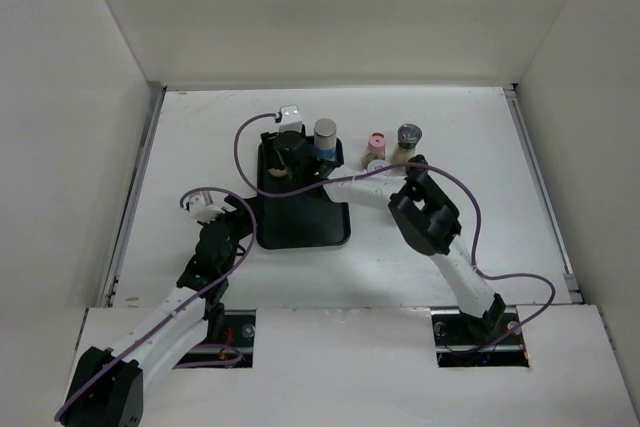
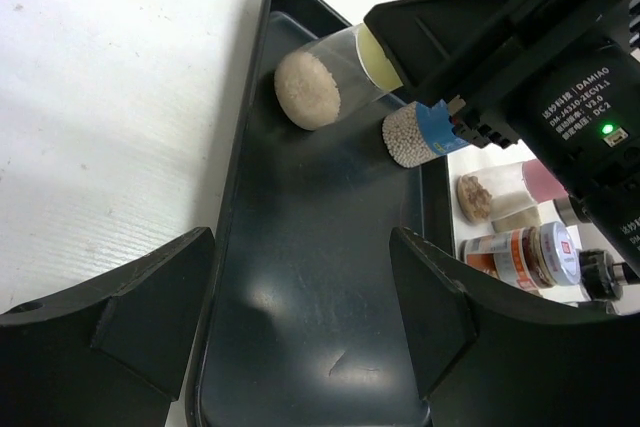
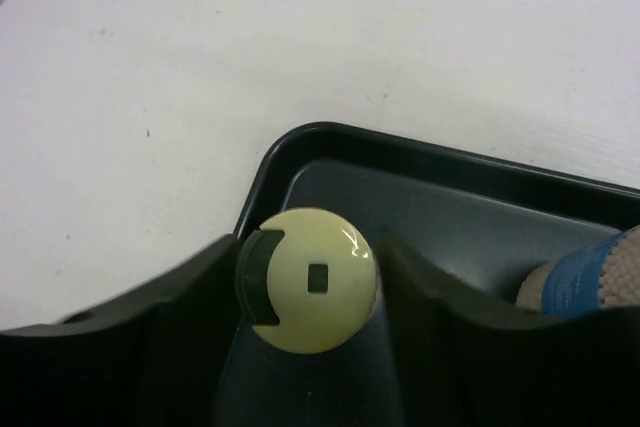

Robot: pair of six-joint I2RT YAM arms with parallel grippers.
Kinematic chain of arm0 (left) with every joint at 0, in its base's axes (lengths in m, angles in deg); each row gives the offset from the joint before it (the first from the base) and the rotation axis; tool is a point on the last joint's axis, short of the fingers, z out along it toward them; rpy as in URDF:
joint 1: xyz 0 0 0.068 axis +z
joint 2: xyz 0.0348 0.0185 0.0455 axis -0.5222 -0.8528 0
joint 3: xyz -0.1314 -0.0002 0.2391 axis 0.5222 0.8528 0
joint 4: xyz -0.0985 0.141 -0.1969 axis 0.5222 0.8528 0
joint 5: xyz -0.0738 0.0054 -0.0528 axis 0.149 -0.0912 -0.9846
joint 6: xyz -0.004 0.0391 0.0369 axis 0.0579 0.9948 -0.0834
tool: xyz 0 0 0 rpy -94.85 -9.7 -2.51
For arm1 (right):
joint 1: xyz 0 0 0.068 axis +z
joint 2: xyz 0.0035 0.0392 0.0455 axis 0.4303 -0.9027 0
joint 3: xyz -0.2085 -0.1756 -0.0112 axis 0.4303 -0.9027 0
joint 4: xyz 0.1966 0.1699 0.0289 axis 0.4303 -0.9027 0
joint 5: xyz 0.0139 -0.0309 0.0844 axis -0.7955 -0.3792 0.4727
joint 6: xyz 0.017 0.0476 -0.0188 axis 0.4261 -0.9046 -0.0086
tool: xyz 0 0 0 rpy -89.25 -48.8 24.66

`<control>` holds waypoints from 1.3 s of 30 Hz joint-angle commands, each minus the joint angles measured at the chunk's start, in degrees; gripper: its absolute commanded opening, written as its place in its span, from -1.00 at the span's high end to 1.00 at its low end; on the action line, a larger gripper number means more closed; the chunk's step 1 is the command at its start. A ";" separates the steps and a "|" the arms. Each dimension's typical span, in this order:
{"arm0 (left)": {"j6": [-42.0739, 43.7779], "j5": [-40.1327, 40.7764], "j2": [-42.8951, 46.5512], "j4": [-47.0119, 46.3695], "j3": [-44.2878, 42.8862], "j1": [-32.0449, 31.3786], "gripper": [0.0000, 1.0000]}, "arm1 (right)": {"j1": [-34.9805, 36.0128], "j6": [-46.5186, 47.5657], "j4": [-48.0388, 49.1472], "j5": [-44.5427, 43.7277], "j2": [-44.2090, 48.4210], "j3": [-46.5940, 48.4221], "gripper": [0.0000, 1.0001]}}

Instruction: Organize the condiment bottles

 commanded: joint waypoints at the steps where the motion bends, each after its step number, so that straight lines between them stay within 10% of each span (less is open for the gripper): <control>1: -0.33 -0.24 0.47 -2.87 2.70 0.36 -0.41 | 0.42 -1.36 1.06 0.01 -0.16 2.50 -0.36; 5: -0.15 -0.33 0.37 -3.04 2.61 0.09 -0.41 | 0.33 -2.86 2.46 -0.79 2.73 0.57 -0.71; 13: -0.07 -0.33 0.20 -3.22 2.61 0.18 -0.41 | 1.29 -2.78 12.12 0.97 23.11 -14.61 -0.77; 19: 0.29 -0.41 -0.24 -3.48 2.52 -0.26 -0.41 | 1.21 -2.25 15.48 -4.02 42.52 -36.75 0.13; 23: 0.37 -0.68 -1.29 -3.57 2.17 -0.61 -0.41 | -0.81 -3.30 8.73 -12.20 56.68 -51.87 0.25; 26: 0.64 -0.50 -0.94 -3.75 2.17 -1.05 -0.42 | -1.60 -4.96 0.30 -17.64 66.26 -59.62 0.08; 31: 0.64 -0.68 -2.70 -4.71 1.90 -1.31 -0.42 | -6.51 -12.52 -13.34 -18.99 74.81 -67.01 -0.78; 39: 0.81 -0.68 -3.76 -5.51 1.73 -1.58 -0.42 | -13.90 -12.10 -9.23 -9.58 69.29 -67.29 -0.97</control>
